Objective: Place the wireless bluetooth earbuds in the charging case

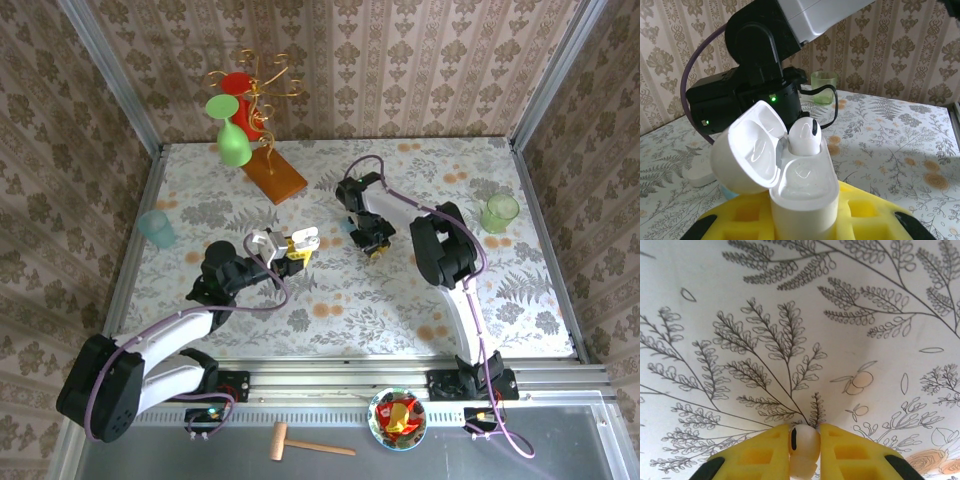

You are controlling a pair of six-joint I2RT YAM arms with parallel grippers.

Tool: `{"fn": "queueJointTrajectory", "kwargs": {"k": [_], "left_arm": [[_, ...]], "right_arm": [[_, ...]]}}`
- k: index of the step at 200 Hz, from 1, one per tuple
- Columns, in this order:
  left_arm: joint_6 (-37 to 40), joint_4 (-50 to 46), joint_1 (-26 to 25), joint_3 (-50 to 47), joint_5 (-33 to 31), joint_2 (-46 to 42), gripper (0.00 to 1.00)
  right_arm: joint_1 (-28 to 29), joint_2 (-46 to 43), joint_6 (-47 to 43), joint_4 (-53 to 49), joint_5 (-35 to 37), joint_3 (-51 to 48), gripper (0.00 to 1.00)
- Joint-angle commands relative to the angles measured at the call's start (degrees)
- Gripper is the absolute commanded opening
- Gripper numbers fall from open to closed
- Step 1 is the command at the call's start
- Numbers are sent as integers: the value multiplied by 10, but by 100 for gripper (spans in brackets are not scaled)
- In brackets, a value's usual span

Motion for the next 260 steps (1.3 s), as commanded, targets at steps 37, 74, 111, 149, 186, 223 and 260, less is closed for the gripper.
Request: {"fn": "queueJointTrajectory", "kwargs": {"k": [37,74,111,149,186,223,260], "left_arm": [[-8,26,4,1,8,6,7],[-9,27,4,10,14,15,7],[-14,37,4,20,20,33,7],[-29,57,3,23,23,48,7],[-40,71,2,25,23,56,6],[-56,87,0,27,26,60,6],[-61,87,0,26,25,56,6]], "right_arm": [[1,-205,6,174,4,-143,15],[14,-346,-9,332,-42,-260,14],[38,-452,-19,432,-108,-307,14],[62,-512,-15,488,-190,-318,14],[102,-521,-15,532,-225,-315,13],[139,-504,-30,550,-220,-307,13],[164,-463,-43,547,-209,-296,13]]}}
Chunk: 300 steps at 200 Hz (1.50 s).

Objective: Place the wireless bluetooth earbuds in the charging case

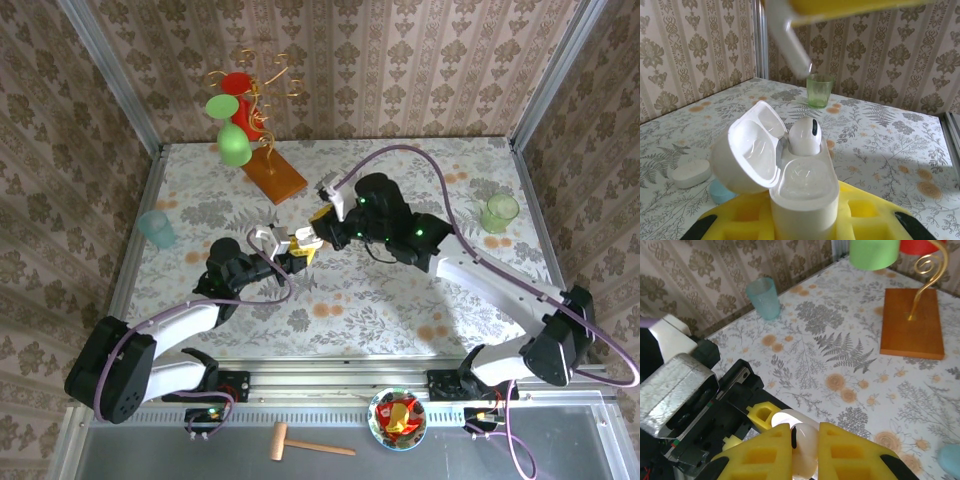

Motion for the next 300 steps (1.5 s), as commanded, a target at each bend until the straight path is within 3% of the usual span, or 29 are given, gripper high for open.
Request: {"fn": "queueJointTrajectory", "kwargs": {"k": [1,213,236,300], "left_arm": [[-17,24,0,18,10,-3,6],[-70,61,-2,20,-49,-3,5],[-72,64,-2,20,-49,-4,5],[-59,50,-1,17,-41,-13,5]], "right_arm": [[13,25,-18,9,-3,14,13],[34,43,25,59,3,-30,15],[35,35,22,55,13,-31,20],[31,-8,25,40,57,-17,44]]}}
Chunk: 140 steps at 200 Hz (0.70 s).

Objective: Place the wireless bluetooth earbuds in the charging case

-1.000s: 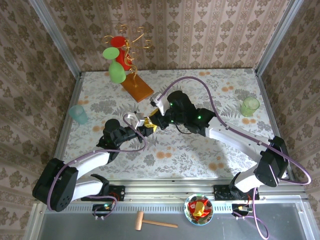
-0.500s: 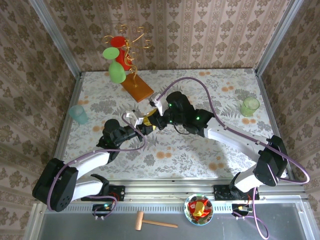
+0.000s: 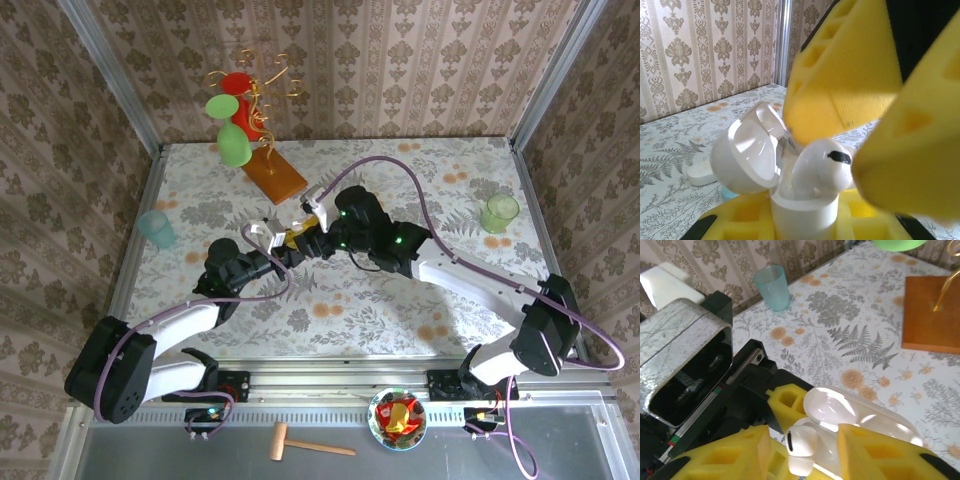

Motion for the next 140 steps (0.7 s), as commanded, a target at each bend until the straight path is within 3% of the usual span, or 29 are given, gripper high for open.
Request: {"fn": "queueJointTrajectory", "kwargs": {"k": [1,35,48,71,92,140], "left_arm": [[0,22,-1,17,10,-13,5],[9,7,0,15,10,-23,5],[9,6,1,17,10,-25,5],[10,4,1,18,12,-27,5],[8,3,2,20,15,-28,5],[6,2,2,21,16,-31,5]], "right_arm": [[-3,-35,3,-7,32,3,45],[-4,-57,3,-9,45,1,56],[-5,-56,-3,-16,48,2,70],[-6,-45,-12,-33,53,6,86],[-8,-42,-11,-38,56,6,90],[-23,-13,-1,-35,52,1,88]]}}
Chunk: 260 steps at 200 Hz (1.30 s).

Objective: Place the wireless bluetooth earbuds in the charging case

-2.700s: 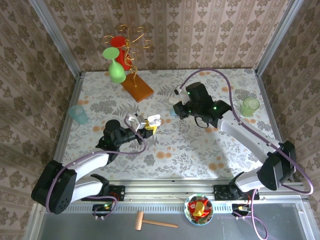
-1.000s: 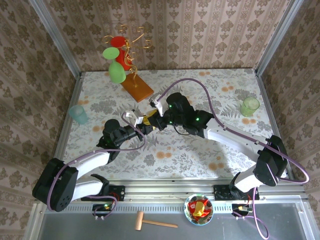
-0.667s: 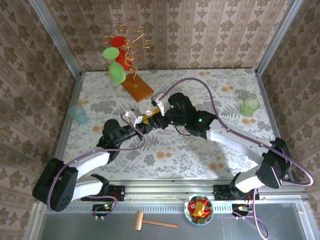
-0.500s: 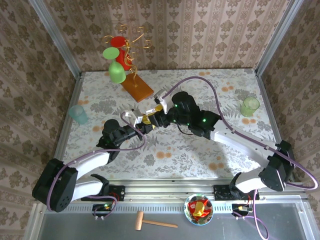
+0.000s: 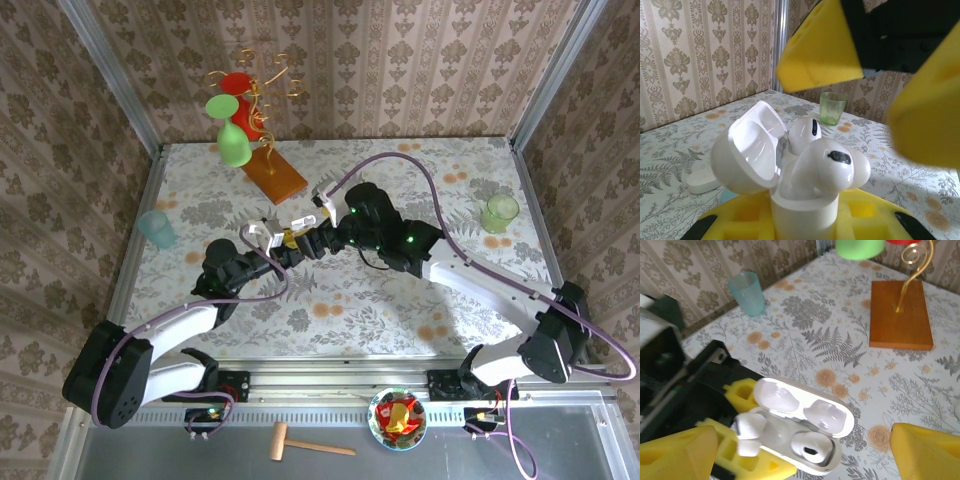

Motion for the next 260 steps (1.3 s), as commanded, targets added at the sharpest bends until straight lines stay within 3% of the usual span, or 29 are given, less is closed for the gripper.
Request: {"fn": "queueJointTrajectory", "kwargs": {"k": [1,124,165,231,260], "left_arm": [[6,5,2,20,10,-15,5],[11,-2,2,16,8,-22,5],[92,7,2,-5,36,-15,5],[190,8,2,-10,51,-28,5],[204,0,2,-10,46,-36,5]], "right_arm": [[-8,9,3,-6,10,1,88],[-23,-14,17,-12,-2,-1,86],[-42,-14,80,-12,-52,26,85],[-55,99,109,-211,-31,171,84],[-53,139,80,-288,-32,218,85]]}}
